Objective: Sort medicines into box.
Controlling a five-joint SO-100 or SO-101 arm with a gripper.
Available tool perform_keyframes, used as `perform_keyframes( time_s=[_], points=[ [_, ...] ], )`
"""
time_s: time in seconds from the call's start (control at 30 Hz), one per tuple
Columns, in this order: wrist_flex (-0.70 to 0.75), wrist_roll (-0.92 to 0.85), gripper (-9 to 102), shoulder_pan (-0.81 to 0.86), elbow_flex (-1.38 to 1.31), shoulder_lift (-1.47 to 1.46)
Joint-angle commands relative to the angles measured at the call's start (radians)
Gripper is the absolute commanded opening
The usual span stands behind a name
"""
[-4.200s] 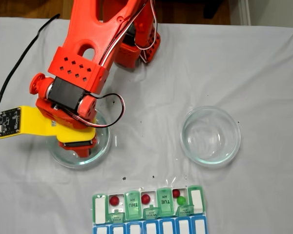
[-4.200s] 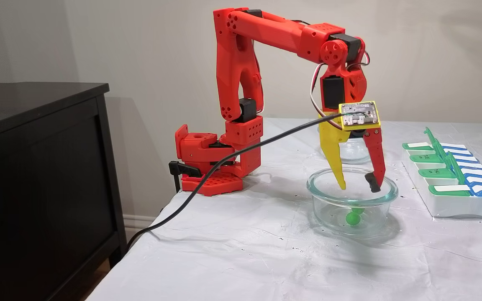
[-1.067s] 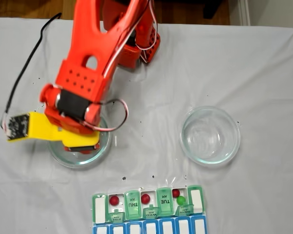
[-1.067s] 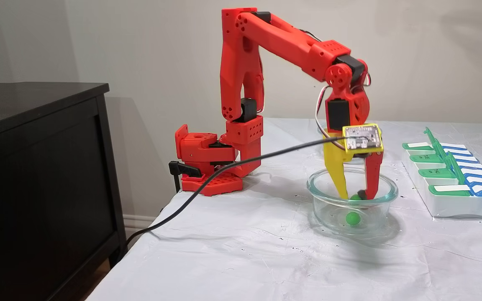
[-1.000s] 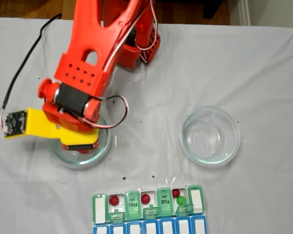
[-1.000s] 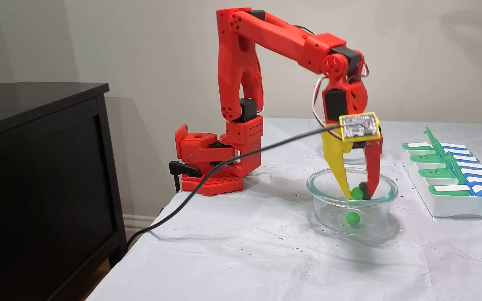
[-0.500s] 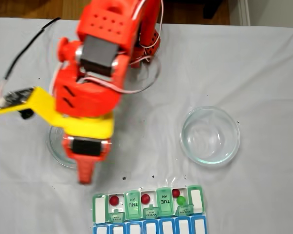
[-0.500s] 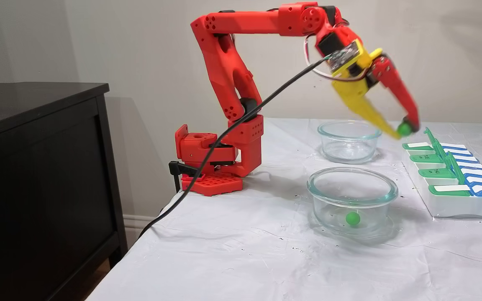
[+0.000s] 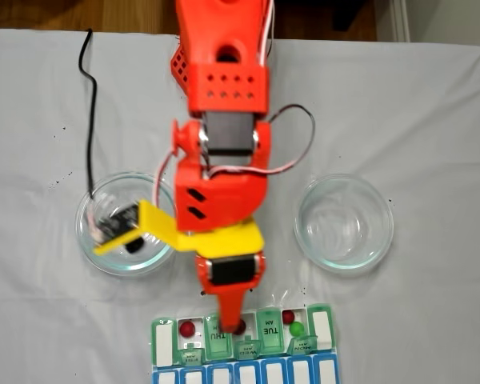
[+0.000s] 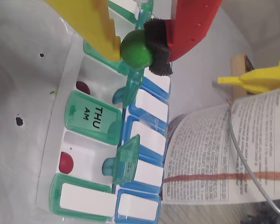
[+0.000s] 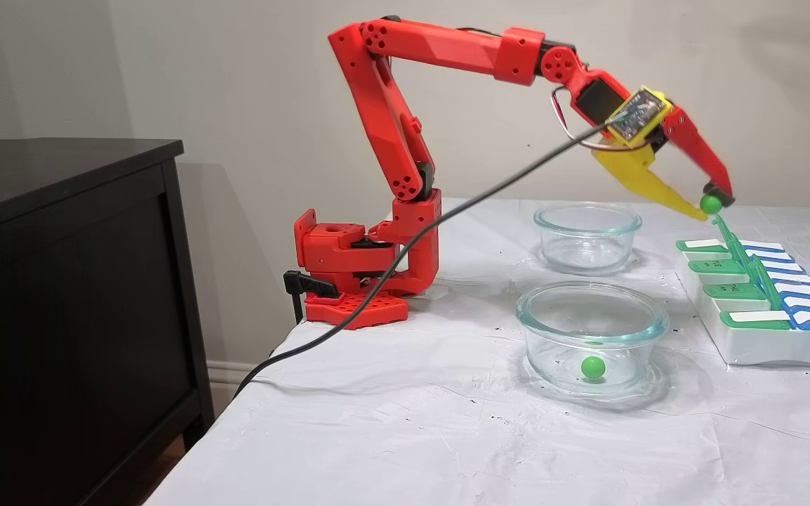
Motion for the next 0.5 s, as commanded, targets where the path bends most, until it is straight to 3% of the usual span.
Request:
perform_keyframes(
  time_s=[0.0,0.47],
  points=[
    [-0.075,-0.035,0,-0.028,-0.011,0.000],
    [-0.195,-0.064,0,-0.038,-0.008,-0.133]
  ],
)
